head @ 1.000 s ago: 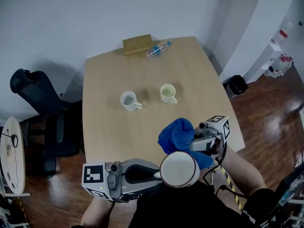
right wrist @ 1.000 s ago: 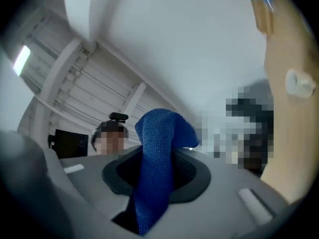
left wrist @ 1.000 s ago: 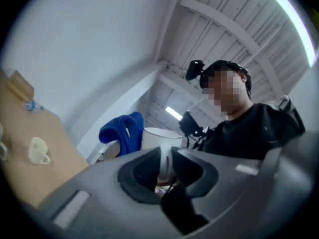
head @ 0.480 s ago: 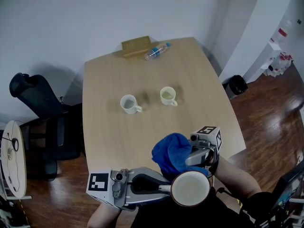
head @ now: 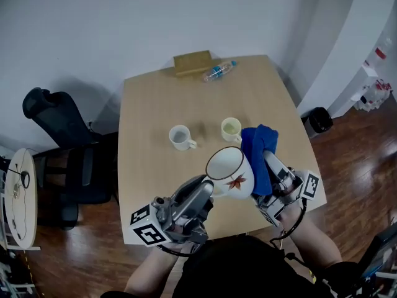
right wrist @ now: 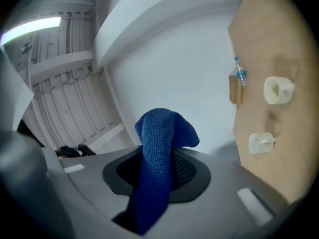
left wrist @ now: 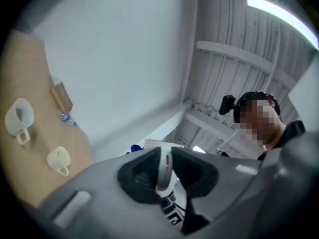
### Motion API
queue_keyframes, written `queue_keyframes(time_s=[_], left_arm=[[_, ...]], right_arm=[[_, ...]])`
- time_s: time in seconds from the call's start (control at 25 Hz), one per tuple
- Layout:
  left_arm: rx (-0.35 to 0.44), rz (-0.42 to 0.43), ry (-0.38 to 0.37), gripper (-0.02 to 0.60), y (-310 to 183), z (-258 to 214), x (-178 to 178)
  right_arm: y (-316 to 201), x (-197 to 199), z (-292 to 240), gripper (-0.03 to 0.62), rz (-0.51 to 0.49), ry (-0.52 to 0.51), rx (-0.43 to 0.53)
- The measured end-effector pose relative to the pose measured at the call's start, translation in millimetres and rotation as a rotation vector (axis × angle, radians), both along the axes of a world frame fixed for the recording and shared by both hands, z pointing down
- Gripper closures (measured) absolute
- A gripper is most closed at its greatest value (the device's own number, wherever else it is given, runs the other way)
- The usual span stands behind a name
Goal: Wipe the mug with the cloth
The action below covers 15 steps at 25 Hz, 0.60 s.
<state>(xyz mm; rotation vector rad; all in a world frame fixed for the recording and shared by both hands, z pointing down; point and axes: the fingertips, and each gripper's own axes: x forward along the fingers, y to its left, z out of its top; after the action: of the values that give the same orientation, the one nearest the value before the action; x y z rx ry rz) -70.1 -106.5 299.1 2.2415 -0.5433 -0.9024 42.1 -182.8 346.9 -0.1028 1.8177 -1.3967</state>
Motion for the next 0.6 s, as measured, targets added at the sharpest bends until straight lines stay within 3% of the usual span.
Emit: queue_keyframes(time_s=[0.12, 0.2, 0.4, 0.6], left_arm=[[-0.039, -0.047, -0.071, 0.514, -11.4, 19.7, 2.1], [-0.027, -0.048, -0.139, 0.514, -10.0, 24.7, 8.0], [0.056, -0.012, -0.325, 0.512, 0.0, 25.1, 23.0], [0.157, 0.055, -0.591, 0.511, 14.5, 28.0, 42.3]], right_arm=[[-14.1, 4.7, 28.1, 0.479, 0.068, -0.023, -0.135], [-14.6, 3.1, 40.7, 0.479, 0.072, -0.005, -0.174], [-11.6, 4.1, 55.2, 0.479, 0.072, -0.031, -0.241], [-10.0, 9.3, 70.8, 0.479, 0.098, -0.081, -0.319]])
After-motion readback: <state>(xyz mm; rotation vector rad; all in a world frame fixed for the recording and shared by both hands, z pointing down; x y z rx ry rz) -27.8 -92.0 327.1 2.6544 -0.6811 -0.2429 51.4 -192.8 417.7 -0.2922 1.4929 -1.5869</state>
